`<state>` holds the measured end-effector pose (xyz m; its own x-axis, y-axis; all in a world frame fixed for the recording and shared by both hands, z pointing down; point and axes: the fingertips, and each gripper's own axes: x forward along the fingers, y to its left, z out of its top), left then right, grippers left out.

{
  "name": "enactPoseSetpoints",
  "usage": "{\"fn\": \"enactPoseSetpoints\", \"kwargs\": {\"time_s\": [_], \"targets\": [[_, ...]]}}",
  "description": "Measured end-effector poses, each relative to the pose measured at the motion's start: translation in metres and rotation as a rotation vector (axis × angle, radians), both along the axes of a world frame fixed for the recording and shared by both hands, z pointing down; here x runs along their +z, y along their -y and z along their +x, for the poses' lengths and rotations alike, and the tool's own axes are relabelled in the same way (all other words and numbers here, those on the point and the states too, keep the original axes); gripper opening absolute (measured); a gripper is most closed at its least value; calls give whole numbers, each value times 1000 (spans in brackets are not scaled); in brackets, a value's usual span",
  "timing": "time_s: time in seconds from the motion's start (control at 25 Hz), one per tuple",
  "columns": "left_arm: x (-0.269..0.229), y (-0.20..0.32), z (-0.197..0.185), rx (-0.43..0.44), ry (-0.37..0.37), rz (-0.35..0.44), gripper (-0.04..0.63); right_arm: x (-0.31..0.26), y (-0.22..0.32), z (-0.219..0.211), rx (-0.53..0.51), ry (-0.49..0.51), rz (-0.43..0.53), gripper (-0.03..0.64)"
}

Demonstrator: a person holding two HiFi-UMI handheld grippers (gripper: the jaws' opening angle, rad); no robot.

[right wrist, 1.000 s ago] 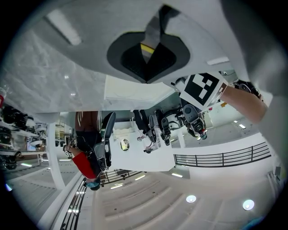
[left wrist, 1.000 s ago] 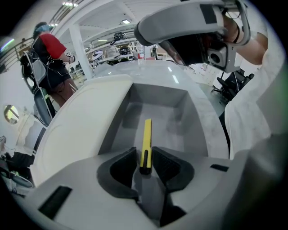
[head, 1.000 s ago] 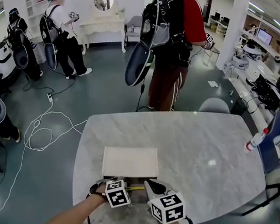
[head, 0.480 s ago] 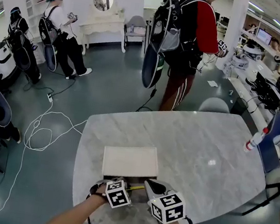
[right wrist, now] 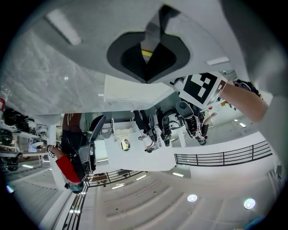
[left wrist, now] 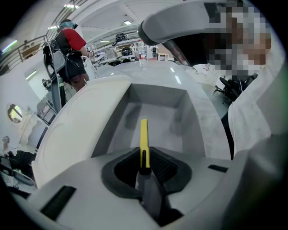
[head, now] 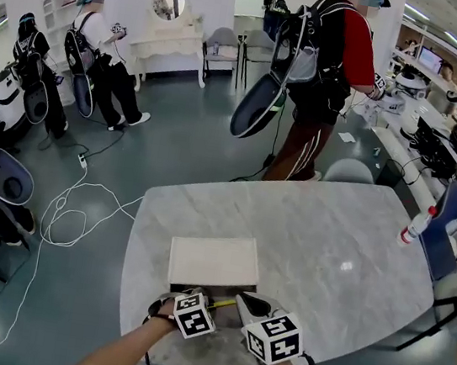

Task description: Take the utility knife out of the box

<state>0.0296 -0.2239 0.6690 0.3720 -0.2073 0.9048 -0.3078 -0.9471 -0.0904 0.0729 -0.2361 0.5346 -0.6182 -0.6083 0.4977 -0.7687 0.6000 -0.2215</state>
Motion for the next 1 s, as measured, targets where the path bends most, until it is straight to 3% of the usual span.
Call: {"fn": "enactPoseSetpoints", "kwargs": {"time_s": [0.44,1.0], "targets": [[-2,-4,3,-7,4,29,61,-1,-4,6,0,-2,6,5],[-31,-9,-5,-75,-77,91,61,-5,-13,-1,-4,5,10,5]]}}
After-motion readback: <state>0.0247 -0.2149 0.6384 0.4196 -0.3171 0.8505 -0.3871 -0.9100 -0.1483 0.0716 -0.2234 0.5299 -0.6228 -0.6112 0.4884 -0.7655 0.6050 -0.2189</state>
